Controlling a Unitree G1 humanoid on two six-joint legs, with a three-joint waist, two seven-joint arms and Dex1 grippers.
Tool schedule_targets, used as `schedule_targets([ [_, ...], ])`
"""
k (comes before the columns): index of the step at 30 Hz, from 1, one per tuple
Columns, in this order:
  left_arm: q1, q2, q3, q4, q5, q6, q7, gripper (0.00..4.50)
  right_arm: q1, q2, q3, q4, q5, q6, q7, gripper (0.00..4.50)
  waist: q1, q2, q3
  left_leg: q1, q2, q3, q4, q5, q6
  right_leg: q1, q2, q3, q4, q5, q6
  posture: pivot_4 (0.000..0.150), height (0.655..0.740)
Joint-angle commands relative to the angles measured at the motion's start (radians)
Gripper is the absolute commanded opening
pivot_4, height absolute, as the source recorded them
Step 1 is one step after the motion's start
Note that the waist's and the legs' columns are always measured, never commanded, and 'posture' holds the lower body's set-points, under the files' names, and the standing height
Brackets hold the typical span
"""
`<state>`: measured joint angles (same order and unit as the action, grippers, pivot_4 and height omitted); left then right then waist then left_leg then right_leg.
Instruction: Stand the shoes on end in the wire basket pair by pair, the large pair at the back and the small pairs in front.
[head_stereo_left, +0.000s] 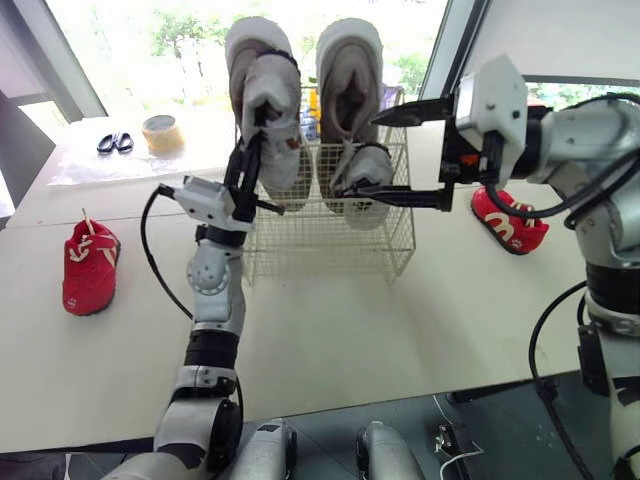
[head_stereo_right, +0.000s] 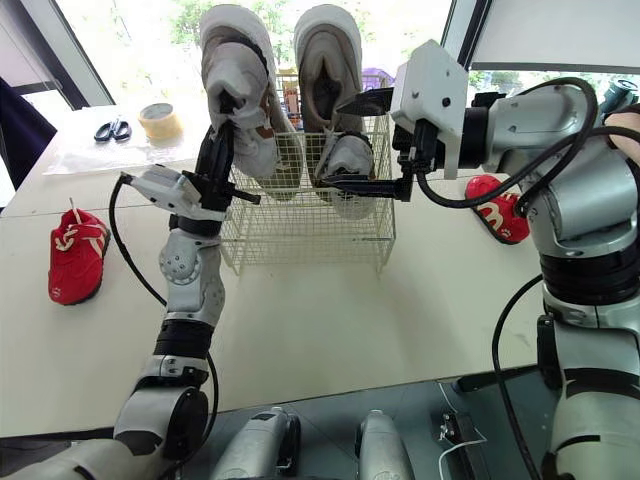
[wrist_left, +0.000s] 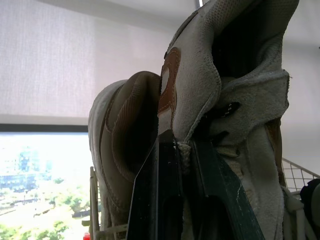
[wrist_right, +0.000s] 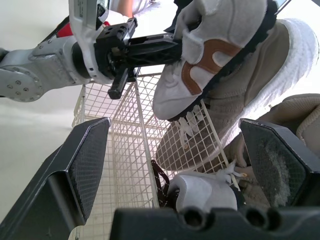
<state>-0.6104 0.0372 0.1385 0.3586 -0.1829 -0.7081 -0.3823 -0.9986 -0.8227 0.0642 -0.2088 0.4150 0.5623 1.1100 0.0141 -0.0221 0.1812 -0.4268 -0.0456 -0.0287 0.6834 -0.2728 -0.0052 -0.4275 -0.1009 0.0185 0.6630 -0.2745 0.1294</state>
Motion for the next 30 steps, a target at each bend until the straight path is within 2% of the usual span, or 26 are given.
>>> schedule_targets([
  [1,0.063,-0.007,-0.022,-0.002,0.001,0.006,0.009,0.05,-0.007,-0.021,-0.049,-0.036,0.014,0.006,-0.011,4.5,0.0,0.001,-0.001,0.0,0.0,0.0,0.0,0.0,0.0,0.0,0.0,0.0,0.0,0.0,0.0,0.15,0.74],
  [5,0.131,-0.003,-0.048,-0.025,-0.012,0.017,-0.011,0.05,-0.003,-0.022,-0.05,-0.043,0.017,0.014,-0.017,4.5,-0.001,0.003,-0.003,0.002,0.0,0.0,0.0,-0.001,0.003,0.001,0.0,0.0,0.001,0.0,0.0,0.15,0.74],
  [8,0.159,0.005,-0.059,-0.043,-0.039,0.046,-0.026,0.98,-0.002,-0.019,-0.049,-0.043,0.017,0.015,-0.019,4.5,-0.002,0.007,-0.005,0.002,0.0,0.0,0.0,-0.003,0.006,0.001,0.0,0.0,0.001,0.0,0.0,0.15,0.74],
  [11,0.179,0.013,-0.06,-0.073,-0.055,0.071,-0.03,2.36,-0.001,-0.016,-0.047,-0.042,0.015,0.014,-0.021,4.5,-0.004,0.012,-0.009,0.002,0.0,0.0,-0.001,-0.003,0.006,0.001,0.0,0.0,0.0,0.0,0.0,0.15,0.74],
  [15,0.219,0.028,-0.05,-0.164,-0.082,0.156,-0.008,4.47,0.002,-0.015,-0.047,-0.045,0.017,0.014,-0.024,4.5,-0.006,0.012,-0.009,0.002,0.0,0.0,-0.001,-0.004,0.006,0.001,0.001,0.001,0.0,0.0,0.0,0.15,0.74],
  [22,0.335,0.123,-0.046,-0.408,-0.211,0.402,-0.048,4.47,0.011,-0.018,-0.05,-0.05,0.018,0.014,-0.028,4.5,0.001,0.012,-0.009,0.002,0.001,-0.001,-0.001,-0.004,0.006,0.002,0.001,0.0,0.0,0.0,0.0,0.15,0.74],
  [30,0.423,0.203,-0.015,-0.611,-0.427,0.776,-0.026,4.47,0.012,-0.004,-0.039,-0.037,0.012,-0.004,-0.026,4.5,-0.004,0.012,-0.009,0.002,0.001,-0.001,-0.001,-0.004,0.007,0.002,0.0,0.0,-0.002,0.0,-0.001,0.15,0.74],
])
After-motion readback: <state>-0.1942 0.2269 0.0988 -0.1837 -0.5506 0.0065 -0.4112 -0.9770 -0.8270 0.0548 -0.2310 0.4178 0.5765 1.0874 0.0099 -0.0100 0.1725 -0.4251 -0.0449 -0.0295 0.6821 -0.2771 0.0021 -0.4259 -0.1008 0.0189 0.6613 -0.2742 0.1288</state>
